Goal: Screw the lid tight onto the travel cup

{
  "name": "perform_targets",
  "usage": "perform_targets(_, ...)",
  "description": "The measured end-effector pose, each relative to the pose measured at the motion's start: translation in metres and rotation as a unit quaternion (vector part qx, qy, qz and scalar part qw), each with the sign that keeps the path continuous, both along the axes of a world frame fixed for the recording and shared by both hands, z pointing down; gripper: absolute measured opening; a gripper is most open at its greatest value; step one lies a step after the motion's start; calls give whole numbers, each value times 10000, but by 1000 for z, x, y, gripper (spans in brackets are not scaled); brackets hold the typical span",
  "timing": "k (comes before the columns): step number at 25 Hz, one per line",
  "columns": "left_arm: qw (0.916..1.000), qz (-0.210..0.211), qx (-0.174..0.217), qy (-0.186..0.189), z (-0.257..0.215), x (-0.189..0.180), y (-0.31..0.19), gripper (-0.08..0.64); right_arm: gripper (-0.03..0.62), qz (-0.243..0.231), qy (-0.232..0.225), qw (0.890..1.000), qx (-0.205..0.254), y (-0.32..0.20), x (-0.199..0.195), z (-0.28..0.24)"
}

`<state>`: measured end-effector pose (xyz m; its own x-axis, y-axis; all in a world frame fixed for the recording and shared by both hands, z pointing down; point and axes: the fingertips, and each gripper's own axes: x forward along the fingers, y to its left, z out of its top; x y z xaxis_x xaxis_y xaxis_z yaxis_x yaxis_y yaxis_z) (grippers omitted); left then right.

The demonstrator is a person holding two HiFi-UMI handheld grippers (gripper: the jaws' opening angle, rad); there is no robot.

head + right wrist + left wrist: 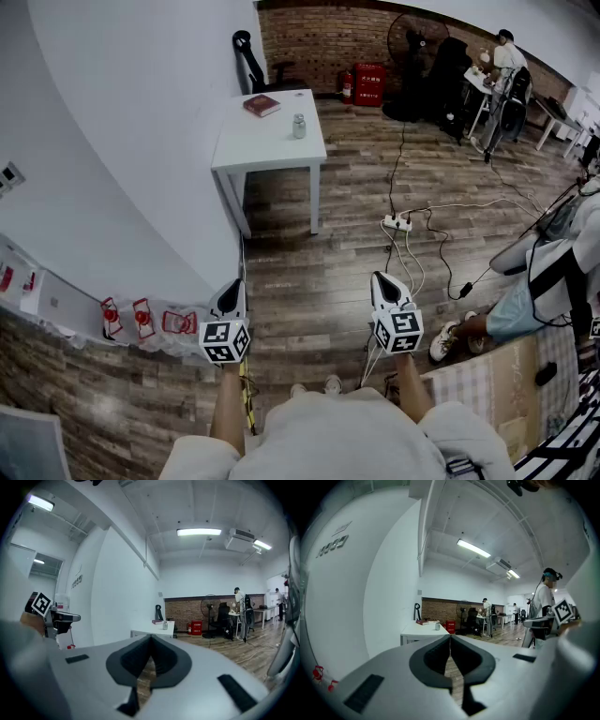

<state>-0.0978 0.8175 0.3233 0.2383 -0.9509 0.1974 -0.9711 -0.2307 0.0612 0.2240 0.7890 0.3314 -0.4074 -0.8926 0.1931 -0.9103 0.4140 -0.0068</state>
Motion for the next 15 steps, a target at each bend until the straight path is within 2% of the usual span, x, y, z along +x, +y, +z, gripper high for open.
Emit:
perform_targets(7,10000,24,-11,11,0,0,-3,9,-2,10,-14,10000,24,0,1,-2)
perform_targets(15,9999,108,-33,-30,-2,15,-7,9,-2,-30,-71,10000,-1,-1,10,-3)
